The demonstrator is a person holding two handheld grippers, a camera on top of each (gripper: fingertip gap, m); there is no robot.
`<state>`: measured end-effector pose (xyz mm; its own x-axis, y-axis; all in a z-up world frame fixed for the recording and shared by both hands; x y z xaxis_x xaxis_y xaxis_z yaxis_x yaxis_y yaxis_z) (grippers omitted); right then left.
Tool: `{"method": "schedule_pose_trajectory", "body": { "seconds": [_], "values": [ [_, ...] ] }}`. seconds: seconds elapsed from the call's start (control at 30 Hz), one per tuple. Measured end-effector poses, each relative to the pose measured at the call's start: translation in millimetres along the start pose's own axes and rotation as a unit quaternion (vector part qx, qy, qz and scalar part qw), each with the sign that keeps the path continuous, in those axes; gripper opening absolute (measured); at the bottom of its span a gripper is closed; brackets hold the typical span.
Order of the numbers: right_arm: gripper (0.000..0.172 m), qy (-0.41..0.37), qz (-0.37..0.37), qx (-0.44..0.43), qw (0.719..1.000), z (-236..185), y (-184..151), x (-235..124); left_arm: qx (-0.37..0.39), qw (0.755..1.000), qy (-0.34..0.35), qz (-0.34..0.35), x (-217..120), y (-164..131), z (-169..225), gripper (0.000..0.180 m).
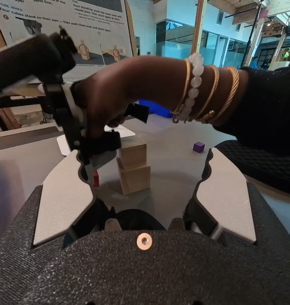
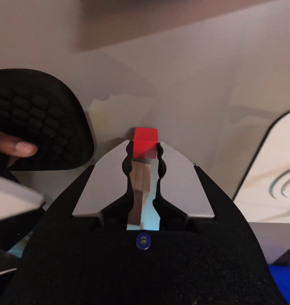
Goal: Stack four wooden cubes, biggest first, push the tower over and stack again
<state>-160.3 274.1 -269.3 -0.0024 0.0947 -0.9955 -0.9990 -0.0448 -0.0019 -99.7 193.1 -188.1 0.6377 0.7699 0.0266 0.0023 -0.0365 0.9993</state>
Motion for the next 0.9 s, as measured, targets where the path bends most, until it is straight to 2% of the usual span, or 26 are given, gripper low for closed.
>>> {"method": "schedule_pose_trajectory", "body": {
  "seconds": [0.2, 0.37, 0.53, 0.9],
  "values": [
    [0.027, -0.029, 0.055, 0.021, 0.998, 8, -18, -62, 0.001, 1.0, -0.008, -0.006, 1, -1, 2, 0.135],
    [0.027, -0.045, 0.049, 0.031, 0.997, 3, -51, -100, 0.006, 1.0, -0.02, -0.006, 2, -1, 5, 0.135],
    [0.027, -0.041, 0.0, 0.02, 0.999, -11, -73, -90, 0.005, 1.0, -0.023, -0.005, 2, -1, 6, 0.133],
    [0.028, -0.029, -0.03, 0.017, 0.999, -14, -73, -76, 0.002, 1.0, -0.023, -0.003, 1, 0, 6, 0.13]
  ]
}}
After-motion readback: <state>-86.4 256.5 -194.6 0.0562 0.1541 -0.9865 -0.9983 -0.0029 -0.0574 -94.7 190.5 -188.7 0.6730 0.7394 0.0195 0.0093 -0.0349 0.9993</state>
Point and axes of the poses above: each gripper's, where its closed fingertips meet, x out along the fingers, y out of its top, z = x × y across the jaws, the point moved 1 cm from there along -x, back along the fingers, and after that the axes turned 9 degrees about -y, right-handed, at the moved point
